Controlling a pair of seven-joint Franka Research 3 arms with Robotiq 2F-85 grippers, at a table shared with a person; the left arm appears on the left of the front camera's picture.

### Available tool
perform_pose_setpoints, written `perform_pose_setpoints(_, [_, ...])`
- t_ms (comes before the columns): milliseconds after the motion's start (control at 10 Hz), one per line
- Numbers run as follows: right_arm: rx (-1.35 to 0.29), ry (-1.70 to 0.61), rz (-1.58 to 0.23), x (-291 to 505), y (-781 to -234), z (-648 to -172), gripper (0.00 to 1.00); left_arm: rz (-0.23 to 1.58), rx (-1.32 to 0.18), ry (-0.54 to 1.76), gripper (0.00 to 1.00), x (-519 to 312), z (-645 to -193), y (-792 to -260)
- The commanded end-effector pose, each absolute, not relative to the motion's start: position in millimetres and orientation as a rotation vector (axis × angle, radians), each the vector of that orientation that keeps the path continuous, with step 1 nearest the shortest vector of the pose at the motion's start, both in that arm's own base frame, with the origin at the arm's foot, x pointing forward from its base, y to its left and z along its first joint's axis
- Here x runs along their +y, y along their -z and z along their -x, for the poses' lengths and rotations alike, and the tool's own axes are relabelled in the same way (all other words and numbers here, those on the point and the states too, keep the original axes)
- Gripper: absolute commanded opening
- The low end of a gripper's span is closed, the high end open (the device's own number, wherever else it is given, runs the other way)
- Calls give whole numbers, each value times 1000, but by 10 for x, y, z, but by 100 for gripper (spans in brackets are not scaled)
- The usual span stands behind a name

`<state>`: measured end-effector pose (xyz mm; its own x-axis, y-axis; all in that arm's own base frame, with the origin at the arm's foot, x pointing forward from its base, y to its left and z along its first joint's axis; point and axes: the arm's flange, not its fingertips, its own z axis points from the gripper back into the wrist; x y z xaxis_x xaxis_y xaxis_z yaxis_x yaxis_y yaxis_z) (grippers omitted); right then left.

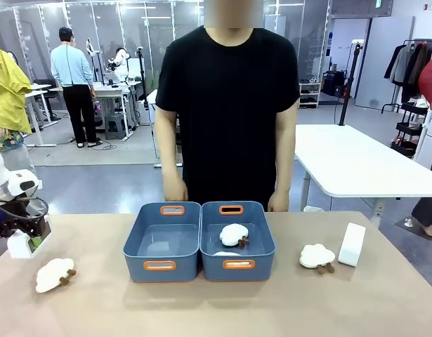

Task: Sort the digital clocks into the basket.
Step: Pick up the Digital clock from the table and place it into the empty Plastic storage basket.

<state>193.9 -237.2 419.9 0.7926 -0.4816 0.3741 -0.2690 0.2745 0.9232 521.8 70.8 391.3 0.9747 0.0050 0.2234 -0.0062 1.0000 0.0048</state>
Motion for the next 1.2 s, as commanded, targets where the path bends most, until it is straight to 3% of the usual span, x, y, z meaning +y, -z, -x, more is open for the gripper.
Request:
perform_pose_setpoints(0, [-693, 156, -1320, -2369, -4223, -1936, 100, 143, -186, 14, 51, 400, -4765, -4650])
perform_pose_setpoints(400, [-693, 156, -1320, -2369, -4223, -1936, 100, 193, -110, 23, 51, -877, -4463, -4735])
perform_pose_setpoints(700, [-693, 156, -1320, -2369, -4223, -1936, 100, 193, -163, 44, 51, -1704, -4526, -4685])
perform_pose_setpoints(1100, [-693, 156, -1320, -2369, -4223, -1936, 100, 178, -206, 57, 51, -2603, -5061, -4352])
